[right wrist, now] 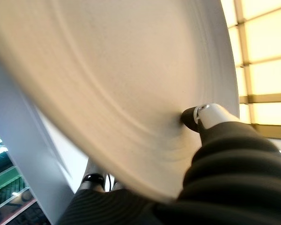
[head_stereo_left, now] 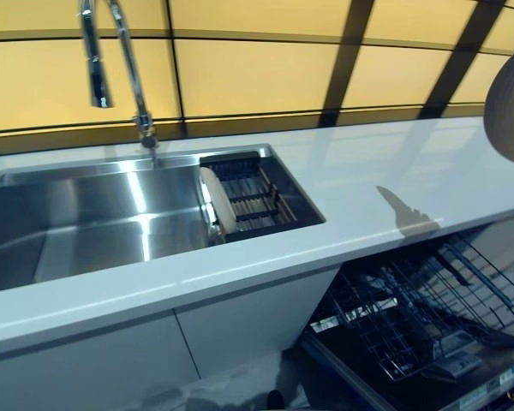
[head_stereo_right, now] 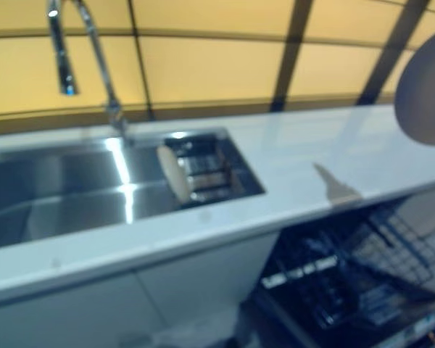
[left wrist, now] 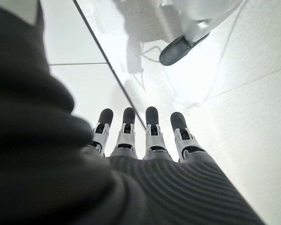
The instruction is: Take plates into dishwasher
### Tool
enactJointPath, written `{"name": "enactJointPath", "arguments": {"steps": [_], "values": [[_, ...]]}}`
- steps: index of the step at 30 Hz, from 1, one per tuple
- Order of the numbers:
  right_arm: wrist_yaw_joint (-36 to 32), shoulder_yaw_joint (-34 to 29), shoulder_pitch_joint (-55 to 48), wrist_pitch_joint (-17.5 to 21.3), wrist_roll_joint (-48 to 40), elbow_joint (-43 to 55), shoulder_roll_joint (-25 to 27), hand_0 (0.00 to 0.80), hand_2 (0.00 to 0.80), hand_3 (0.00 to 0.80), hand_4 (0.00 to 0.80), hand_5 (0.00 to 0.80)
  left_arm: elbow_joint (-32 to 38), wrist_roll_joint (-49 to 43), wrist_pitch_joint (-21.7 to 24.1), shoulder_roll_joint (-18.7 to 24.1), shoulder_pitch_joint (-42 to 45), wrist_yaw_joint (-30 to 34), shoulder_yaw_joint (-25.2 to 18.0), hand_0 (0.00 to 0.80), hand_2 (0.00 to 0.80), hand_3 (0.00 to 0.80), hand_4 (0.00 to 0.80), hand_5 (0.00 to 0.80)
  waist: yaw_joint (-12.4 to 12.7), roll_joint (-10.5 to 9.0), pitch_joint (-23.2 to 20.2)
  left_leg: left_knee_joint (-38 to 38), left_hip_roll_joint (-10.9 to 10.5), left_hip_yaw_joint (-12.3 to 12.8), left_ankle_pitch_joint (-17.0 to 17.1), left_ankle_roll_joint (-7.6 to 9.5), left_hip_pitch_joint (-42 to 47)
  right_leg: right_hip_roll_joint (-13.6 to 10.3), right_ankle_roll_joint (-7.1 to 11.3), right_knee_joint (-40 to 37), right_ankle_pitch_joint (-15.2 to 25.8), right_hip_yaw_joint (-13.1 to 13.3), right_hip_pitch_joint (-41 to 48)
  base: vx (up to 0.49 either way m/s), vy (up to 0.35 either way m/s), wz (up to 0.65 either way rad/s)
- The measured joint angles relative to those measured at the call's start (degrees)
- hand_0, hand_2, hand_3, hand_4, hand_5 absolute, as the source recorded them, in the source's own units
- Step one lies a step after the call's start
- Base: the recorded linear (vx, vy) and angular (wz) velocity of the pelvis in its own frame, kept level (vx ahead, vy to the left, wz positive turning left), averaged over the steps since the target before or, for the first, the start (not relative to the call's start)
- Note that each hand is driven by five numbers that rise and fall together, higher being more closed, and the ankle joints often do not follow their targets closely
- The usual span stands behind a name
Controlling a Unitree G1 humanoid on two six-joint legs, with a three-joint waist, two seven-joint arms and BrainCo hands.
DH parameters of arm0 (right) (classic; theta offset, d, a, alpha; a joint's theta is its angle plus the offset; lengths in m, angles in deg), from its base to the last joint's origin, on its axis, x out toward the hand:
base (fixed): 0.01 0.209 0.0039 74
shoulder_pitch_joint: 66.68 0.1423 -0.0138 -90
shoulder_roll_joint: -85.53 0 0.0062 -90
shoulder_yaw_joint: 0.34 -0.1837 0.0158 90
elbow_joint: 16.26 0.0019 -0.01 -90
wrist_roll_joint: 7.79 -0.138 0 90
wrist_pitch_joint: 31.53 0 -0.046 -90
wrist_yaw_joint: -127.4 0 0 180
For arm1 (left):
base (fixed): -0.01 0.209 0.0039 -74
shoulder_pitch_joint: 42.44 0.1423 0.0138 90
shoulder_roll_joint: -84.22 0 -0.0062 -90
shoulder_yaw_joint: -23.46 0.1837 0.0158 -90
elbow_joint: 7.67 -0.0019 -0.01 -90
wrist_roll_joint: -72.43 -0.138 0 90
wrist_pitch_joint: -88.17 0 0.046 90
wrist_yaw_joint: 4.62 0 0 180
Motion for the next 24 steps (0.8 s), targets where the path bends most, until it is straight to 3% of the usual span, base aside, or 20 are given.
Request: {"name": "enactJointPath", "arguments": {"steps": [3,5,8,12,16,24], "values": [[-0.6,-4.5,-6.3,1.2,1.7,2.2,1.7,0.8,0.8,0.8,0.8,0.8,0.5,0.0,-0.5,-0.5,-0.4,0.1,0.0,0.0,0.0,0.0,0.0,0.0,-0.7,1.24,0.1,0.0,0.0,1.1,-0.5,0.02,0.4,0.1,-0.01,0.0,0.0,1.1,-0.1,-0.019,0.0,-0.21],[-0.8,-8.7,-11.5,2.0,4.2,4.5,2.9,0.8,0.8,0.8,0.8,0.8,1.0,0.0,-0.9,-0.6,-0.7,0.4,0.0,0.0,0.0,0.0,0.0,0.0,-2.5,2.31,0.3,0.0,-0.3,1.7,-0.6,0.1,0.2,0.1,0.13,0.0,0.1,1.7,-0.7,-0.03,0.01,-0.2],[-1.2,-14.0,-17.6,2.8,7.3,6.2,3.6,0.8,0.8,0.8,0.8,0.8,1.4,0.0,-0.9,-0.8,-1.2,0.6,0.0,0.0,0.0,0.0,0.0,0.0,-3.6,2.85,0.7,0.0,-0.4,2.7,-0.9,0.09,0.4,0.3,0.15,0.0,0.2,2.7,-0.9,-0.021,0.012,-0.17],[-1.2,-26.4,-32.6,4.8,11.6,10.8,4.0,0.8,0.8,0.8,0.8,0.8,1.9,0.0,-1.0,-0.9,-1.8,0.9,-0.1,0.0,0.0,0.0,0.0,0.0,-6.3,3.7,1.5,-0.1,-0.4,3.4,-1.6,0.22,0.4,0.3,0.16,0.0,0.2,3.3,-1.2,-0.026,-0.005,-0.11],[-1.2,-34.0,-44.5,5.9,14.6,14.2,2.8,0.8,0.8,0.8,0.8,0.8,2.8,0.0,-1.5,-1.0,-2.1,1.1,-0.1,0.0,0.0,0.0,0.0,0.0,-6.9,3.87,2.4,0.0,-0.6,4.6,-1.9,0.16,0.7,0.6,0.36,0.0,0.3,4.5,-1.9,-0.02,-0.019,-0.18],[0.8,-37.5,-52.0,8.2,24.4,16.6,-4.9,0.8,0.8,0.8,0.8,0.8,4.0,0.0,-2.0,-1.9,-3.1,1.1,-0.1,0.0,0.0,0.0,0.0,0.0,-7.9,4.39,3.7,-0.1,-0.5,4.6,-1.9,0.18,0.9,0.6,0.36,0.0,0.3,4.5,-1.7,0.0,0.0,0.0]]}}
